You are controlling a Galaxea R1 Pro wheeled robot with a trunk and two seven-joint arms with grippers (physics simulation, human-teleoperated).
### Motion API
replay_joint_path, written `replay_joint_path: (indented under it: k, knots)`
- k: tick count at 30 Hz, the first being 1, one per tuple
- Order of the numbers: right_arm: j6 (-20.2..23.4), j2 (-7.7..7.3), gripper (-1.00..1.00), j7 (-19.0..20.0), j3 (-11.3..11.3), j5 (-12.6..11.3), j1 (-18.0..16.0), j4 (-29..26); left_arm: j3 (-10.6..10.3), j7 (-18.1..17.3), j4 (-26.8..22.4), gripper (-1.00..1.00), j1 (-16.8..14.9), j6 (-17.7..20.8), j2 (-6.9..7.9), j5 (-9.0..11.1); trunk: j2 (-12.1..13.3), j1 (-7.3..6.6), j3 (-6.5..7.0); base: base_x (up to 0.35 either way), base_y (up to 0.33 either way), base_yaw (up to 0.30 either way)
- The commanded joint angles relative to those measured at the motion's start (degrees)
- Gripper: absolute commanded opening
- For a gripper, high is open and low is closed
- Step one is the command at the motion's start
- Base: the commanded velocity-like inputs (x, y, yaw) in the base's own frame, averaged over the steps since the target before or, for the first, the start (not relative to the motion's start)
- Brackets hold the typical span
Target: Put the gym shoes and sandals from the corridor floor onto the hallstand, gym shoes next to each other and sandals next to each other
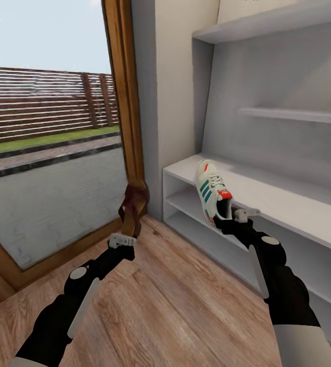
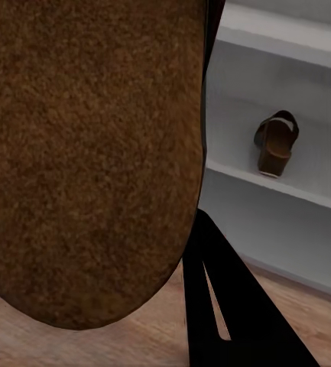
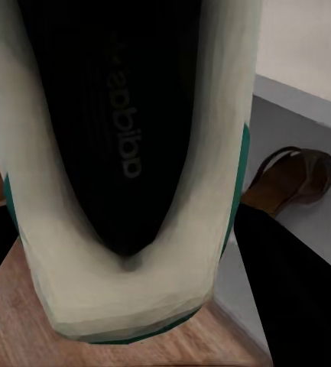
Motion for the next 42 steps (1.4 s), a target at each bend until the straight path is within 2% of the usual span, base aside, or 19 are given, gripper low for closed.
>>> replay_joint_path:
  k: [1,11,19,31,42]
  knots:
    - [0.3,0.01,-1.00,0.3,-0.1,0.2,0.0,-0.1,0.0,0.0,-0.1,-1.00,0.0,0.5,0.04,0.5,0.0,-0.01,-0.05,0.003,0.004,-0.255]
    - [0.3,0.01,-1.00,0.3,-0.1,0.2,0.0,-0.1,0.0,-0.1,0.0,-1.00,0.0,0.5,-0.02,0.6,0.0,-0.01,-0.05,0.000,0.014,-0.255]
    - [0.3,0.01,-1.00,0.3,-0.1,0.2,0.0,-0.1,0.0,-0.1,-0.1,-1.00,0.0,0.4,0.04,0.6,0.0,-0.01,-0.05,0.000,0.250,-0.255]
    - [0.3,0.01,-1.00,0.3,-0.1,0.2,0.0,-0.1,0.0,-0.1,-0.1,-1.00,0.0,0.4,-0.01,0.6,0.0,-0.01,-0.05,0.006,0.021,-0.255]
    - [0.3,0.01,-1.00,0.3,-0.1,0.2,0.0,-0.1,0.0,-0.1,-0.1,-1.00,0.0,0.4,0.04,0.6,0.0,-0.01,-0.05,0.120,0.182,-0.255]
